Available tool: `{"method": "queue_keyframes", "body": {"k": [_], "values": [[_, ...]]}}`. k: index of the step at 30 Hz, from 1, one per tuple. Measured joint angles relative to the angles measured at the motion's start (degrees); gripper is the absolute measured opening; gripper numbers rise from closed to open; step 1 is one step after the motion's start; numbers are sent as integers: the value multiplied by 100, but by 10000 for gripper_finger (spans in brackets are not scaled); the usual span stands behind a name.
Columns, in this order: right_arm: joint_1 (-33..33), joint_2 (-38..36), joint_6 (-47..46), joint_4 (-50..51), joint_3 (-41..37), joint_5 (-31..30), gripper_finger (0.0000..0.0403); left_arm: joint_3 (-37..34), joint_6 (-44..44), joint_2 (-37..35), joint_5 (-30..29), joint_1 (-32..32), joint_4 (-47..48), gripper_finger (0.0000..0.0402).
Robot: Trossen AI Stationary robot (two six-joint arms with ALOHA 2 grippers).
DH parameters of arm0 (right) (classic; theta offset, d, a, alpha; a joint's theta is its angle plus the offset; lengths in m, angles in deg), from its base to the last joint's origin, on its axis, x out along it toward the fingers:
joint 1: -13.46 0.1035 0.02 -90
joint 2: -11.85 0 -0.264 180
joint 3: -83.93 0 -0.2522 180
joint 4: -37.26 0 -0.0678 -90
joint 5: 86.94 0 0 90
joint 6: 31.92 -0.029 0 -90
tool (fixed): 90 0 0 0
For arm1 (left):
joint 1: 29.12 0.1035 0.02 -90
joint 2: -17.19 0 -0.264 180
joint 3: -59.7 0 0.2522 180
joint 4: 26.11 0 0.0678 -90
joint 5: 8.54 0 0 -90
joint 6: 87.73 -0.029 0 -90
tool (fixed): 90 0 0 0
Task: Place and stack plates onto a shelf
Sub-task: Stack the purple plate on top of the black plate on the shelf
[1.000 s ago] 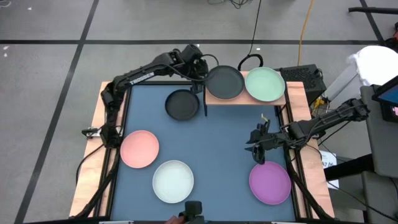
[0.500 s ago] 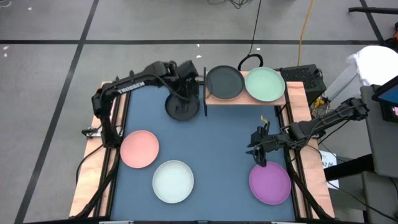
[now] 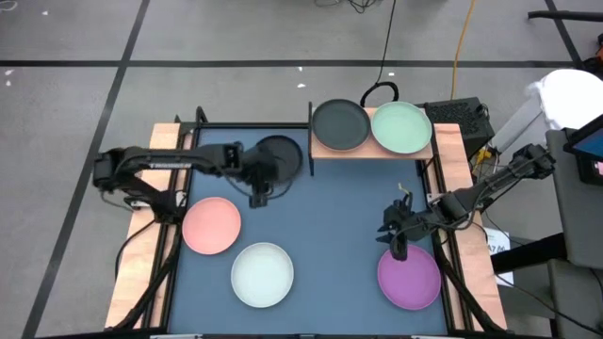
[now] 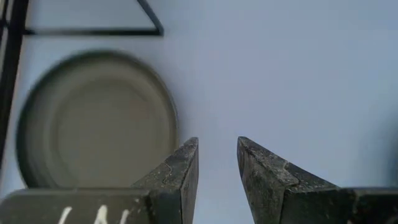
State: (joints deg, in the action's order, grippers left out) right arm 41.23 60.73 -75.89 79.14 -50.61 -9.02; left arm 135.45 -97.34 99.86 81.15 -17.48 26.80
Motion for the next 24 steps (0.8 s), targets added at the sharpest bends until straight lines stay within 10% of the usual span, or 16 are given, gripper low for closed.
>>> {"method": "queue_keyframes", "body": {"k": [24], "values": [[1437, 2221, -2590, 863, 1887, 1122, 102, -1654, 1015, -1031, -978, -2134, -899, 117]]}}
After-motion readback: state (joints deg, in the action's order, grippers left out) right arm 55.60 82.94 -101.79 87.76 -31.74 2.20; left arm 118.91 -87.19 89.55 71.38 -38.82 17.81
